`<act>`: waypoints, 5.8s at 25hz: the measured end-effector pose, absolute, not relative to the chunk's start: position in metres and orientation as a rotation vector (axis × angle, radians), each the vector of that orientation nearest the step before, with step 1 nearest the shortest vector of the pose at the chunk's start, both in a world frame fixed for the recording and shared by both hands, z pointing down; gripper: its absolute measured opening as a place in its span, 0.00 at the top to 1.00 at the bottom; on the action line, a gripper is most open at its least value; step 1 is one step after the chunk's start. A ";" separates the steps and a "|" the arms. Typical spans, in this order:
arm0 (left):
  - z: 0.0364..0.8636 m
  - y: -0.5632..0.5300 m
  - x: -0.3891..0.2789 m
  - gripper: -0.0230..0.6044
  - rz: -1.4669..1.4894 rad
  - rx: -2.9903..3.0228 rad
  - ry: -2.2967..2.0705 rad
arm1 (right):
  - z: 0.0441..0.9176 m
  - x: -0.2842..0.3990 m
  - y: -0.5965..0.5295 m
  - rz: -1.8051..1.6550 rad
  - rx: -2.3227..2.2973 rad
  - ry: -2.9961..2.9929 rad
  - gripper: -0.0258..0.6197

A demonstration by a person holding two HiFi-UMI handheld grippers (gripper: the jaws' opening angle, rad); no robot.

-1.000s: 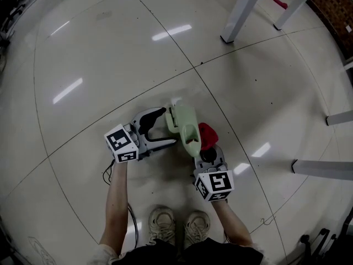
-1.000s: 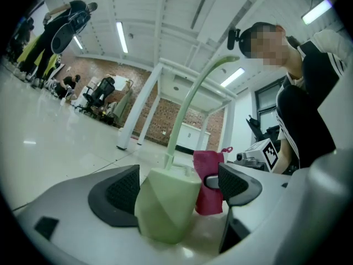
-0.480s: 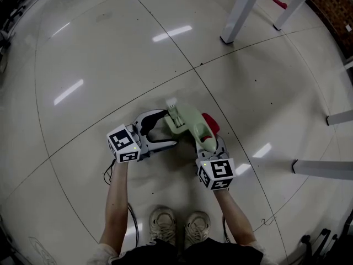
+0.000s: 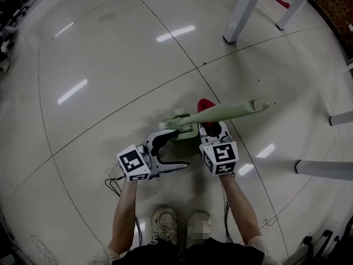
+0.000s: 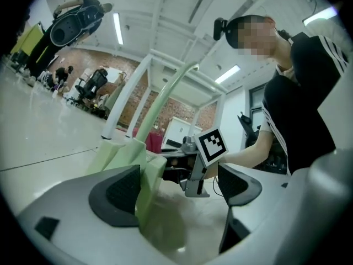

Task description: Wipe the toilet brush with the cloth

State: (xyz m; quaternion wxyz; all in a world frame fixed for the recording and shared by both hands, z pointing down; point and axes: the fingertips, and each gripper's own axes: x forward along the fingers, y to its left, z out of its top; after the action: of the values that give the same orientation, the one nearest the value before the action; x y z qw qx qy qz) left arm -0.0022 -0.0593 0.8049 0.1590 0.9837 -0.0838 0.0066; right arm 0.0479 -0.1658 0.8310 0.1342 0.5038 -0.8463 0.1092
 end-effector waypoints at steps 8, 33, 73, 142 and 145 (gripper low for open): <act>0.807 -0.062 -0.011 0.29 0.012 2.787 -0.302 | 0.817 0.058 -0.098 0.444 1.634 -2.468 0.91; 0.795 -0.060 -0.043 0.29 -0.036 2.796 -0.367 | 0.832 -0.022 -0.063 0.394 1.284 -2.678 0.91; 0.530 -0.116 0.062 0.78 0.043 3.070 -0.004 | 0.634 0.118 -0.079 0.196 1.619 -2.686 0.91; -0.314 -0.021 -0.010 0.79 -0.550 3.067 -0.196 | -0.103 -0.019 -0.023 0.426 0.810 -3.161 0.91; -0.308 -0.026 -0.002 0.79 -0.469 3.088 -0.259 | -0.094 -0.014 -0.029 0.403 0.847 -3.101 0.91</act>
State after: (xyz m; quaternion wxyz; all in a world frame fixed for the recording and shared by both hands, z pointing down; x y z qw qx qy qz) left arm -0.0016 -0.0262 -0.3076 0.0038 0.9853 -0.0826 -0.1498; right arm -0.0139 -0.0293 -0.0943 -0.0491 0.2610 -0.9560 0.1243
